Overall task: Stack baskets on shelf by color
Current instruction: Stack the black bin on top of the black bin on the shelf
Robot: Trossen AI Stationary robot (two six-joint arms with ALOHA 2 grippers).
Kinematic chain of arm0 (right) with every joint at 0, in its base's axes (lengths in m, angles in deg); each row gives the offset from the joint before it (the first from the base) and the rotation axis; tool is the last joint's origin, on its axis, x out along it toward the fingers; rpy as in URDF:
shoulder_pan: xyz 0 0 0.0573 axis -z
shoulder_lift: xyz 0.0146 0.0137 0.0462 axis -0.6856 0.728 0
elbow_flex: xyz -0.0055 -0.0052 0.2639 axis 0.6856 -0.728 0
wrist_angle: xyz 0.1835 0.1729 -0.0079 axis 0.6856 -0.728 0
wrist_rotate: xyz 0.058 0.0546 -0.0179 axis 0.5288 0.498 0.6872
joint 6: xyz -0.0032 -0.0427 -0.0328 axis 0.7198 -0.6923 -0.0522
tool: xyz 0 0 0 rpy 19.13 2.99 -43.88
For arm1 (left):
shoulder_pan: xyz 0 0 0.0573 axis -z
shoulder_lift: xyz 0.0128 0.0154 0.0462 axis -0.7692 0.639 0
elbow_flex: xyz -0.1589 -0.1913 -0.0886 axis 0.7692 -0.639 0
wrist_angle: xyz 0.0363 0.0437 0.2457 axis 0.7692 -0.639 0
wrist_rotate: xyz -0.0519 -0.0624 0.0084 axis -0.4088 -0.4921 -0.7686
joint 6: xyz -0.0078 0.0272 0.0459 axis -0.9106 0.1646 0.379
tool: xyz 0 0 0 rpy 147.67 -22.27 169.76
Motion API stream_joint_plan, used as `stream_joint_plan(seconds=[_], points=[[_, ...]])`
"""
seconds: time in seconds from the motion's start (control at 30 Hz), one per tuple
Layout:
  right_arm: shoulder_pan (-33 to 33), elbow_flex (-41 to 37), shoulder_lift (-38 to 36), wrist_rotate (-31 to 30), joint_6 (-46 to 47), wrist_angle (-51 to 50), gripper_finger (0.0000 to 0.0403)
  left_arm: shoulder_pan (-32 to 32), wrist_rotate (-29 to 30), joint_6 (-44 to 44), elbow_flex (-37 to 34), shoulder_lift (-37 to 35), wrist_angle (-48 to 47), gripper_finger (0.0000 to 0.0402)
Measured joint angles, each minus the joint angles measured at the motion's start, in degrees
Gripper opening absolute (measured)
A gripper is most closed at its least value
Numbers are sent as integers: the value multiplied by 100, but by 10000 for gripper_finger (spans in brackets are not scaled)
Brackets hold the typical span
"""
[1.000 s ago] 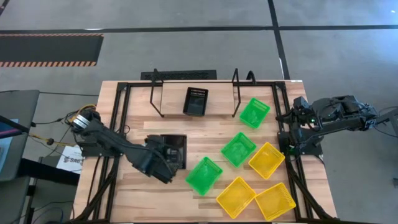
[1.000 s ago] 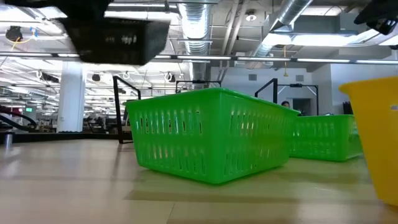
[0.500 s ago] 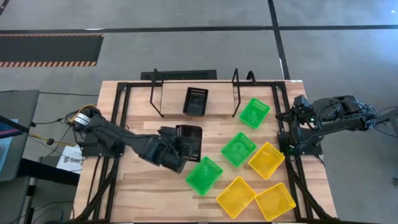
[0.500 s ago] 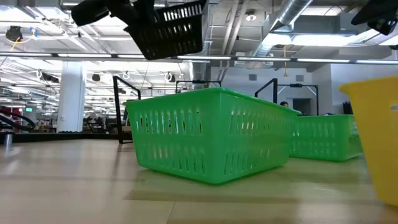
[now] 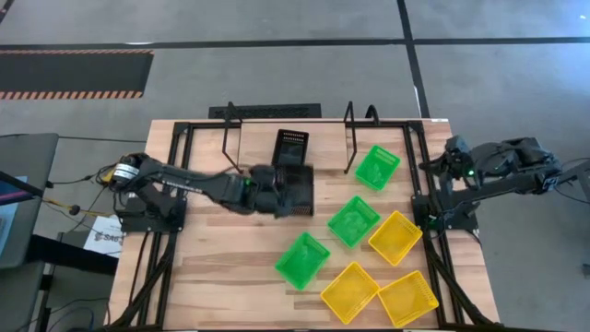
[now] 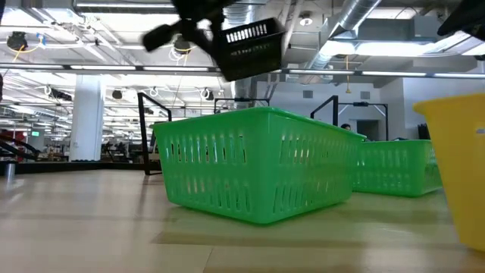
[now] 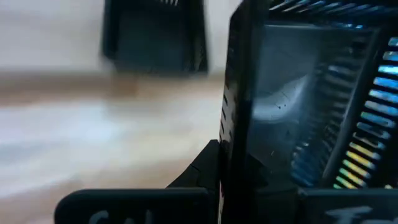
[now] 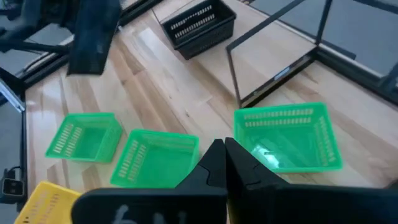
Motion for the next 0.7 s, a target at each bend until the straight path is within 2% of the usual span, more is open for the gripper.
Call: stream_joint_plan(seconds=[0.13, 0.2, 0.4, 0.53, 0.7], points=[[0, 366, -1, -1, -34, -246, 3, -567, 433, 402, 0, 0, 560, 0], [0, 498, -1, -2, -203, -245, 3, -942, 366, 580, 0, 0, 610, 0], [-2, 747, -1, 40, -588, -269, 5, -2163, -971, 1853, 194, 13, 857, 0], [-2, 784, -1, 39, -589, -337, 3, -2620, -1202, 2611, 600, 11, 707, 0], [-2, 784, -1, -135, -575, -338, 5, -3018, -1787, 3144, 1059, -9, 197, 0]])
